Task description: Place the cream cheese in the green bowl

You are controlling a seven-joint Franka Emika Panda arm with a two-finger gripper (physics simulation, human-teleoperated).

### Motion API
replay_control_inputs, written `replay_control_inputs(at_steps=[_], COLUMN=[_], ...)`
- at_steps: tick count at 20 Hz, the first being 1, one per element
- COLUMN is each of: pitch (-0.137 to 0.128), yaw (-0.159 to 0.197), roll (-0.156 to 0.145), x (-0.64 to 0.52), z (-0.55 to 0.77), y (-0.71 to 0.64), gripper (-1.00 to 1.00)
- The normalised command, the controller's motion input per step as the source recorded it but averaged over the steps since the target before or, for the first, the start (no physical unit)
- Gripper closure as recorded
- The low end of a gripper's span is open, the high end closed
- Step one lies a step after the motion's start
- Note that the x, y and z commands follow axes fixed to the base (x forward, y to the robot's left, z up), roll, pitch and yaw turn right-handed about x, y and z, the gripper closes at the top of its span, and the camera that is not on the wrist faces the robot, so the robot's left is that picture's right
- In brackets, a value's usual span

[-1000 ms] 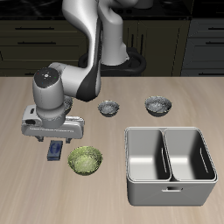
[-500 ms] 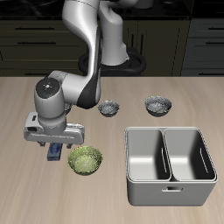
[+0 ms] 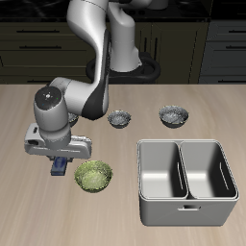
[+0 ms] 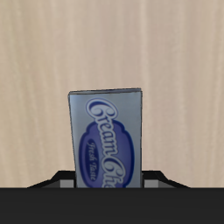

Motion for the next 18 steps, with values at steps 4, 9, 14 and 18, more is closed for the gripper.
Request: replay_control_inputs(at_steps=[4, 9, 14, 18], pitch=[-0.016, -0.042, -0.036, -0.027], yaw=[-0.013, -0.006, -0.02, -0.001], roll=[0.003, 0.01, -0.021, -0.018], x=[0.01, 0.05, 0.02, 0.02], z=[0.14, 0.29, 0.28, 0.26], y=[0.04, 0.14, 0.11, -0.01], gripper=[1.0, 1.0, 1.0, 1.0])
